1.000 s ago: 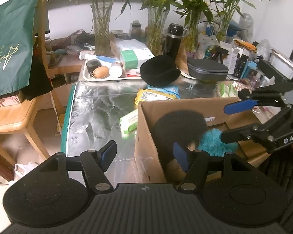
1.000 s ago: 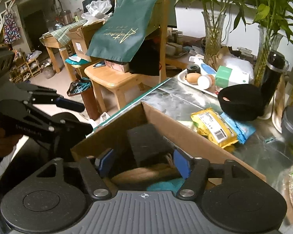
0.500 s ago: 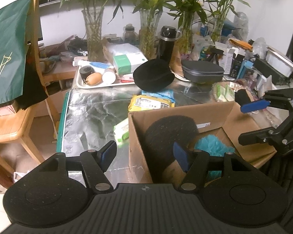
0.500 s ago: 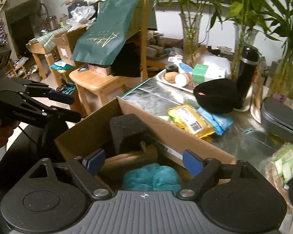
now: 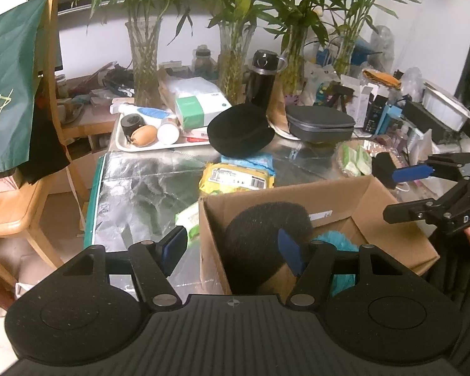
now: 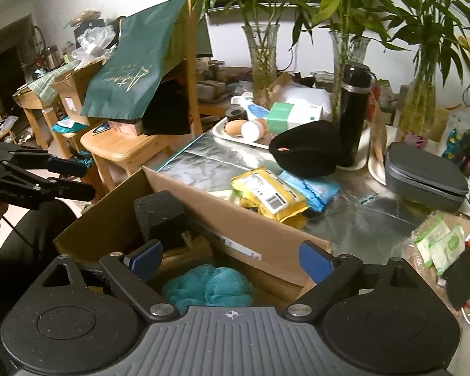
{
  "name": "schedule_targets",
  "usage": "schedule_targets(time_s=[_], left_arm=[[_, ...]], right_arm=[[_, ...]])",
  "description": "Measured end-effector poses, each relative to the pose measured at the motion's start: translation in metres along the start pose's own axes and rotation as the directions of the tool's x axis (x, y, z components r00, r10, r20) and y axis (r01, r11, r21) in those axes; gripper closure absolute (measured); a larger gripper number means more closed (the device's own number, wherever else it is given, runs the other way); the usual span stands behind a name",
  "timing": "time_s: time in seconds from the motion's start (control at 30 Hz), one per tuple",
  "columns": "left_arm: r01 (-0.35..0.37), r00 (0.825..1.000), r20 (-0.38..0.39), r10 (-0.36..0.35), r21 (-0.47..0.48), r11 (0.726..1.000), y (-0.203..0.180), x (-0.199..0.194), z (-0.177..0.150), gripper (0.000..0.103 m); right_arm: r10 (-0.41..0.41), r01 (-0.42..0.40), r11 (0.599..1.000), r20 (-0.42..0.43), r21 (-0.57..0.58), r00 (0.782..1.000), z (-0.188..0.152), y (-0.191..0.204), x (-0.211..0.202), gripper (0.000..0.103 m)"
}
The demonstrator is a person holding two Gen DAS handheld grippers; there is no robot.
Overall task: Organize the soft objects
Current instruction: 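Move the left gripper to the green-and-white wrapped pack on the table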
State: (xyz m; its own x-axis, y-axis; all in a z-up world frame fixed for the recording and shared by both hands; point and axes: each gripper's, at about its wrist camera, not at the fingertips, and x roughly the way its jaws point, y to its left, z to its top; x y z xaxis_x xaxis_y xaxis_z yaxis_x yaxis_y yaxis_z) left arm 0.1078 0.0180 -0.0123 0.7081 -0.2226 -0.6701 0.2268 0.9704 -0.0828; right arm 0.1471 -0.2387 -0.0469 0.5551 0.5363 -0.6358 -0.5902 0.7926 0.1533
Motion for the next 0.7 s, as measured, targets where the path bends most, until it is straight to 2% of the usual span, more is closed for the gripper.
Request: schedule_targets(time_s=[0.07, 0.23, 0.43, 0.7], left_arm=[[0.002, 1.0, 0.003, -0.002, 0.009, 1.0, 0.0, 0.003, 0.003, 0.04], [0.001, 1.0, 0.004, -0.001, 0.0, 1.0, 0.006, 0.012, 0.011, 0.04], [0.001, 1.0, 0.017, -0.001, 0.0, 1.0, 0.013, 0.023, 0.027, 0.04], [0.018, 0.999, 0.033, -0.017, -0.025, 1.0, 0.023, 0.033, 0.053, 0.04]], right_arm=[[-0.011, 0.011, 1.0, 0.002, 0.004, 1.0, 0.001, -0.004, 0.002, 0.005], [-0.046, 0.046, 0.998, 0.001, 0.048, 0.999, 0.006, -0.021, 0.008, 0.004], [-0.053, 0.052, 0.995, 0.007, 0.088, 0.999, 0.011, -0.041, 0.014, 0.005], [-0.064, 0.063, 0.994, 0.017, 0.086, 0.998, 0.027, -0.055, 0.02, 0.005]])
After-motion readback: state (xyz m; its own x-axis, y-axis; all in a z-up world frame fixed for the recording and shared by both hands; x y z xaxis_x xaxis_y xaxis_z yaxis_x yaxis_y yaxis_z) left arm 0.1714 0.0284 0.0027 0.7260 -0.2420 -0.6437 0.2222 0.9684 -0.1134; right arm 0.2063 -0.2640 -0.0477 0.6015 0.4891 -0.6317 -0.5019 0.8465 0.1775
